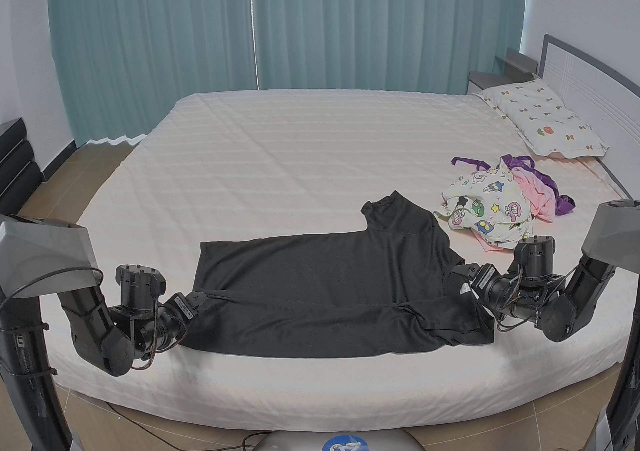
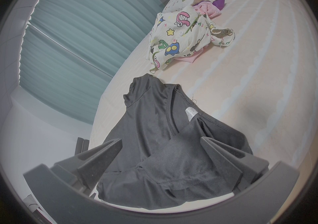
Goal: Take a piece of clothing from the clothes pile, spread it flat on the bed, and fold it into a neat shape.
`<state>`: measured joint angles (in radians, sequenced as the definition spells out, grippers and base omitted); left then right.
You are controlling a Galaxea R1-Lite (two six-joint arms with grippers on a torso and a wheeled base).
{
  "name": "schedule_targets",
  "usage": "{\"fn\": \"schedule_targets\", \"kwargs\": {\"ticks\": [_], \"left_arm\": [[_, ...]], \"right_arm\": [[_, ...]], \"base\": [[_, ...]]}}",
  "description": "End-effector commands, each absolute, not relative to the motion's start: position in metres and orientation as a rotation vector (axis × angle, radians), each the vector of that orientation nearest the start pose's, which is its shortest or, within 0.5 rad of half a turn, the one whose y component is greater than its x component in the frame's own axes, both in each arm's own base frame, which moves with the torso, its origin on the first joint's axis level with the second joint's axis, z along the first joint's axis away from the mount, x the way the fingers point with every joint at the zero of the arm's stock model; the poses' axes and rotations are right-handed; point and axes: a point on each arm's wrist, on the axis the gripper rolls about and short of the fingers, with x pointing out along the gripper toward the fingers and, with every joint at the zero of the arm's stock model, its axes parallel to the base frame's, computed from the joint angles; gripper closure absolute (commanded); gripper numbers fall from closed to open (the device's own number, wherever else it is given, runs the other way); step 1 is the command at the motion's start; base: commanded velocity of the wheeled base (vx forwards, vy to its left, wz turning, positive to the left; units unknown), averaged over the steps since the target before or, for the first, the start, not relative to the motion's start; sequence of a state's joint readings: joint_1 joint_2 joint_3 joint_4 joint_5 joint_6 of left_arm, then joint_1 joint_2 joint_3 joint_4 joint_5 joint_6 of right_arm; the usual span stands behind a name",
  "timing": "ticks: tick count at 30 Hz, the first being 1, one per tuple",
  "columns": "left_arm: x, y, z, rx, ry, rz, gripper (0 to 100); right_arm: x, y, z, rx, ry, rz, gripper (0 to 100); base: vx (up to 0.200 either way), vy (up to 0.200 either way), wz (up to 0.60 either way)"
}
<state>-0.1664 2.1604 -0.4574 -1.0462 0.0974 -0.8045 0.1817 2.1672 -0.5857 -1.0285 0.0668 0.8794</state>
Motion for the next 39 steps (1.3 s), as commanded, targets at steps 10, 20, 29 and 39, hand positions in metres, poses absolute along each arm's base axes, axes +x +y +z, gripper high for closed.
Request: {"fn": "schedule_targets", "kwargs": {"ticks": [10, 20, 29, 39], "left_arm": [[0.302, -0.047, 0.028, -0.728, 0.551, 0.159, 0], [0.304, -0.048, 0.021, -0.730, 0.562, 0.161, 0], [0.307, -0.048, 0.013, -0.731, 0.562, 0.164, 0], [0.330, -0.050, 0.021, -0.739, 0.492, 0.143, 0]], "right_arm": [[0.325, 0.061, 0.013, 0.816, 0.636, -0.022, 0], [0.325, 0.062, 0.009, 0.813, 0.647, -0.027, 0], [0.325, 0.062, 0.008, 0.811, 0.648, -0.027, 0], [0.326, 0.061, 0.009, 0.810, 0.643, -0.027, 0]], "base": [[0.020, 0.000, 0.00], [0.160, 0.000, 0.00], [0.000, 0.000, 0.00], [0.000, 0.000, 0.00]]}}
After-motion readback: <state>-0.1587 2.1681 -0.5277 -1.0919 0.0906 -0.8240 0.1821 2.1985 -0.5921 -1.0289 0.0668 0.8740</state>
